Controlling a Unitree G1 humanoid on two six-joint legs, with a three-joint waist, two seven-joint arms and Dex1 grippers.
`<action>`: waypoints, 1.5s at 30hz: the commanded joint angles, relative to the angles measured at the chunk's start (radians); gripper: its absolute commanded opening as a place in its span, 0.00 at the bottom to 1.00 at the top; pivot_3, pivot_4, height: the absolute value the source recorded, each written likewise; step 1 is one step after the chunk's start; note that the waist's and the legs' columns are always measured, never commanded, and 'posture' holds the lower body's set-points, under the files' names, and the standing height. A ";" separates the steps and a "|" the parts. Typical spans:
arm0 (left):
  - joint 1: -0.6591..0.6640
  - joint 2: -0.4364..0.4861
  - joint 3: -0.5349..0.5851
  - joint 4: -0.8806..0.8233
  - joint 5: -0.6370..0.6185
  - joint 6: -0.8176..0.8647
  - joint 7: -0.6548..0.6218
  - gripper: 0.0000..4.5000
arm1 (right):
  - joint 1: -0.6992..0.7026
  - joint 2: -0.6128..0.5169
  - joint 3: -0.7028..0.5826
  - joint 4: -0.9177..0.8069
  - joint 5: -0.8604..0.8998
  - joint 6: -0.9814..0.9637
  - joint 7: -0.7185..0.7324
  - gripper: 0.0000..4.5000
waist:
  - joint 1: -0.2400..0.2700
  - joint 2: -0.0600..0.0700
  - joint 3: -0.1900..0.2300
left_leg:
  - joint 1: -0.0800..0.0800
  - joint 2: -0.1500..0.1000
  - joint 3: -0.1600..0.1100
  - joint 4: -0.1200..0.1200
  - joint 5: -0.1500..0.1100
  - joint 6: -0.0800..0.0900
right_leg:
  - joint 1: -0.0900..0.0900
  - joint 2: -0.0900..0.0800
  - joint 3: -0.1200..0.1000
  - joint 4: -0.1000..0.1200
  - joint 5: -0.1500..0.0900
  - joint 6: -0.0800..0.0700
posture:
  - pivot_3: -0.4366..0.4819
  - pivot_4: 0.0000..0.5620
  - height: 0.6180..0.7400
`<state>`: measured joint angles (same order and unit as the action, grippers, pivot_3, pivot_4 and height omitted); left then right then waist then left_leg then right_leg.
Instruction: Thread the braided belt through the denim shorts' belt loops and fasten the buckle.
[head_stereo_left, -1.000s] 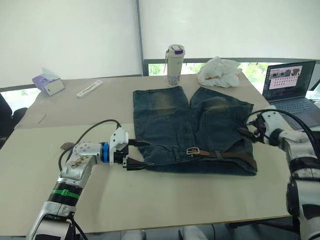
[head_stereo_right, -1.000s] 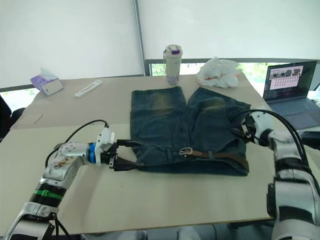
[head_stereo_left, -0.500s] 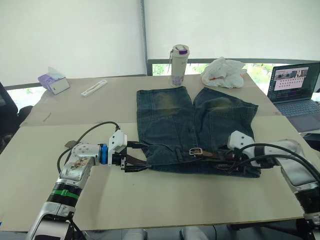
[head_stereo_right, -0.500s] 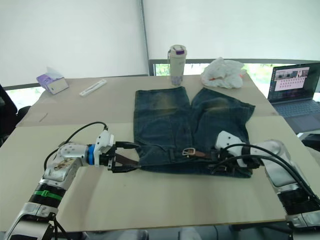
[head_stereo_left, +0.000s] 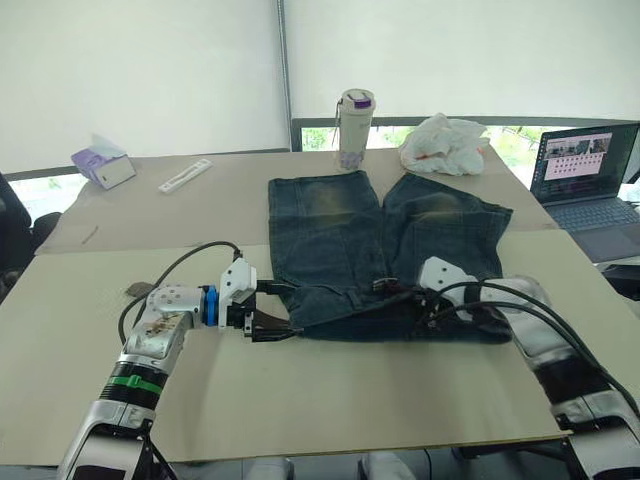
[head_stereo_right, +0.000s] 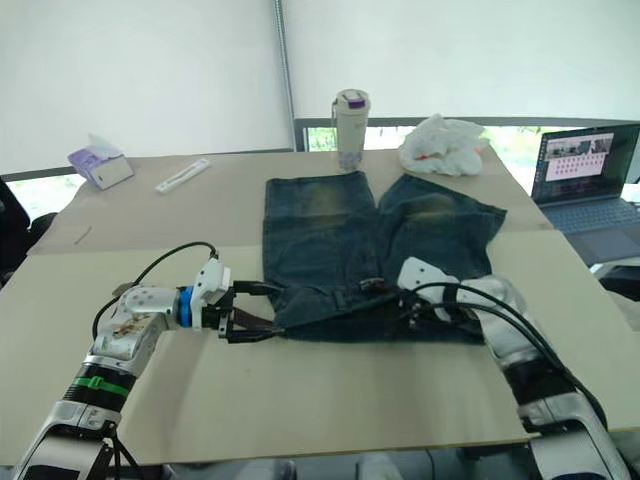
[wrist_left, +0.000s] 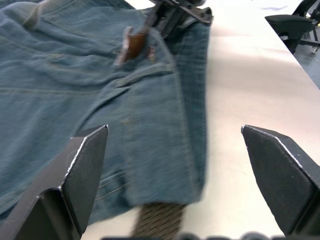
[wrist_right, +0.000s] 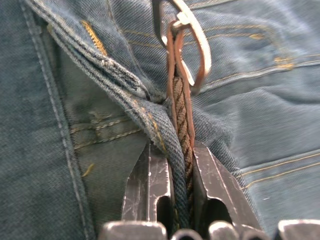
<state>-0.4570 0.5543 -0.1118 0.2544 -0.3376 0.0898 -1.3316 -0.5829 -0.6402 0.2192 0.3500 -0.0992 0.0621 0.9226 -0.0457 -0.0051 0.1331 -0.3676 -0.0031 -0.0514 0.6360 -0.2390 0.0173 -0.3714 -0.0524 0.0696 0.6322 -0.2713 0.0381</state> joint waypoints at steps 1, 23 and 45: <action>-0.017 0.000 0.015 -0.003 -0.001 -0.020 0.002 1.00 | -0.084 0.048 -0.011 0.084 -0.033 -0.068 -0.096 0.00 | -0.001 0.000 0.000 | 0.000 0.000 0.000 0.000 0.000 0.000 | 0.000 0.000 0.000 0.000 0.000 0.000 | 0.48 0.27 1.00; 0.160 -0.038 0.286 -0.204 -0.165 0.257 0.377 1.00 | 0.294 -0.209 -0.253 -0.588 0.346 0.257 0.187 0.99 | 0.001 -0.001 0.001 | 0.000 0.002 -0.001 -0.001 0.000 0.000 | 0.000 -0.001 0.000 0.000 0.000 0.000 | 0.48 0.27 1.00; 0.152 -0.358 0.585 -0.439 0.078 0.707 1.609 1.00 | 0.355 -0.057 -0.318 -0.820 0.596 0.396 0.015 0.99 | 0.039 -0.011 0.001 | -0.001 -0.004 -0.003 -0.002 0.000 -0.003 | 0.001 -0.006 -0.001 -0.004 0.001 0.003 | 0.48 0.27 1.00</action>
<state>-0.2898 0.2033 0.4750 -0.1783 -0.2671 0.7694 0.2593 -0.2143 -0.6928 -0.0897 -0.4439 0.4775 0.4595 0.9458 -0.0071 -0.0164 0.1346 -0.3689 -0.0076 -0.0543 0.6338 -0.2390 0.0137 -0.3701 -0.0588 0.0684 0.6284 -0.2705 0.0414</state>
